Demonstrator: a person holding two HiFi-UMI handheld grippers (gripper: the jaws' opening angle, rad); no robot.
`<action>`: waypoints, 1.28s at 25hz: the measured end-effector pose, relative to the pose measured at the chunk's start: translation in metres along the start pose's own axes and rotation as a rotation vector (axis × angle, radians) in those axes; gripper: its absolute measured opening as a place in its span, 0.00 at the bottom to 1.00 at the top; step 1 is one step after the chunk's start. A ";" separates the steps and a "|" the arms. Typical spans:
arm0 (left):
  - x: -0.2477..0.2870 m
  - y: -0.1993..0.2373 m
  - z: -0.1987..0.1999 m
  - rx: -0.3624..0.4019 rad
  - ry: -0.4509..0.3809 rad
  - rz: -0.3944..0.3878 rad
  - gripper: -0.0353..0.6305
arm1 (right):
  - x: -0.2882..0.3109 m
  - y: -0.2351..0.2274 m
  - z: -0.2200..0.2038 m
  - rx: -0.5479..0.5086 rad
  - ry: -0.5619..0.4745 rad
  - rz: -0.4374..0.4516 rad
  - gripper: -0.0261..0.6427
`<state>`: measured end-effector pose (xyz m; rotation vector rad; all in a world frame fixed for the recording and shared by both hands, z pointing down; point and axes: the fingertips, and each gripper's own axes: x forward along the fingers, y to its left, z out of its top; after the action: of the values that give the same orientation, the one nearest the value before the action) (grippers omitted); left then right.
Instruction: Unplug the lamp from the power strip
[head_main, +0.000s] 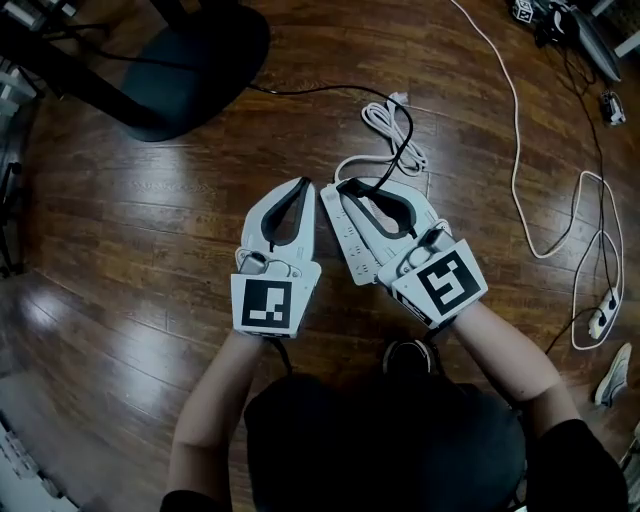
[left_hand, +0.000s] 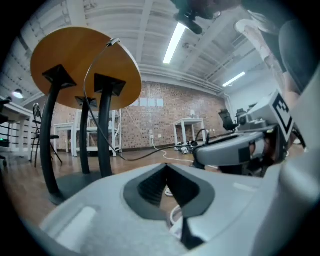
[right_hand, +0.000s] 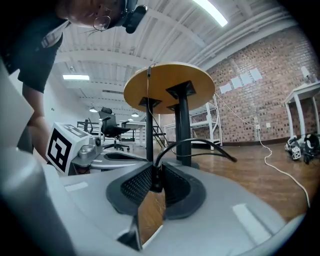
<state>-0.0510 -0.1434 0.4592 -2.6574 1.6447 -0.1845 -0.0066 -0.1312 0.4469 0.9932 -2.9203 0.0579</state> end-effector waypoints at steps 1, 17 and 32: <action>-0.003 0.000 0.010 0.011 -0.014 -0.008 0.05 | -0.001 0.000 0.009 -0.004 -0.013 0.003 0.12; -0.040 0.004 0.056 0.047 -0.086 0.026 0.06 | -0.014 -0.009 0.063 -0.023 -0.103 -0.069 0.12; -0.039 -0.005 0.052 0.057 -0.068 0.012 0.06 | -0.011 -0.001 0.029 0.070 -0.027 -0.027 0.12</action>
<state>-0.0588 -0.1089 0.4043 -2.5817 1.6101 -0.1373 0.0012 -0.1267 0.4174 1.0505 -2.9473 0.1482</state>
